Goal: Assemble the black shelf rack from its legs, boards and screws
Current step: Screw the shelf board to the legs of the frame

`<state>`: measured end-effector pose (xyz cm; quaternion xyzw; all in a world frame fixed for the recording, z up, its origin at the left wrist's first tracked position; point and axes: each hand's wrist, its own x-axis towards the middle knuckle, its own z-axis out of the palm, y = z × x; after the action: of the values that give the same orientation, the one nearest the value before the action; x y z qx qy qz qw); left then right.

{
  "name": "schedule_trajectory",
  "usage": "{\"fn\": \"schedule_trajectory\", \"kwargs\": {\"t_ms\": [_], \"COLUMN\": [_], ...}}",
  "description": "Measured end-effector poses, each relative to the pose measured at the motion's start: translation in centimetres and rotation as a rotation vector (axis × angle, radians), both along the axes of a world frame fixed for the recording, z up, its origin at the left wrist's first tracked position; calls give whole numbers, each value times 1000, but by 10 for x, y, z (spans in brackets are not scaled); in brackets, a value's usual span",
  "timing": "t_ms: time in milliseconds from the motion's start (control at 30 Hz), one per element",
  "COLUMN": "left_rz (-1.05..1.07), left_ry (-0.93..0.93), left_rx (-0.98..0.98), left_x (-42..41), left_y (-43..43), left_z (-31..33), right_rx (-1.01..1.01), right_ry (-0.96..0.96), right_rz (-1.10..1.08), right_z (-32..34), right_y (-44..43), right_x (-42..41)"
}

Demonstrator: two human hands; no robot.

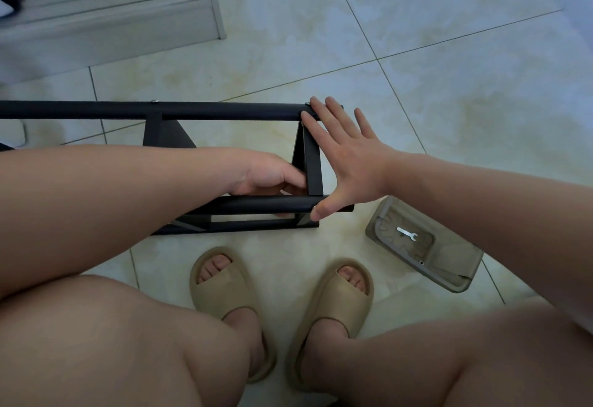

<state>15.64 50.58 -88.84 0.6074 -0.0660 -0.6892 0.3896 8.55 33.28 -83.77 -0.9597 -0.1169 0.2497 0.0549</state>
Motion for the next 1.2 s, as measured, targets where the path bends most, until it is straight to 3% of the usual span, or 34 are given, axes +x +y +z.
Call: {"fn": "schedule_trajectory", "kwargs": {"t_ms": [267,533,733,1100,1200], "left_rz": [-155,-1,-69,61,11], "left_ry": [-72,-37,-89,-59,-134], "left_rx": [137,56,51,22,43], "left_x": [16,14,10,4,4], "left_y": [-15,-6,-3,-3,-1], "left_z": [10,2,4,9,8], "right_rx": [-43,-31,-25,-20,-16], "right_ry": [-11,-12,-5,-7,-8], "right_rz": [1,2,-4,-5,-8], "right_z": [1,2,4,2,2], "right_y": [0,0,0,0,0], "right_x": [0,0,2,3,3]}}
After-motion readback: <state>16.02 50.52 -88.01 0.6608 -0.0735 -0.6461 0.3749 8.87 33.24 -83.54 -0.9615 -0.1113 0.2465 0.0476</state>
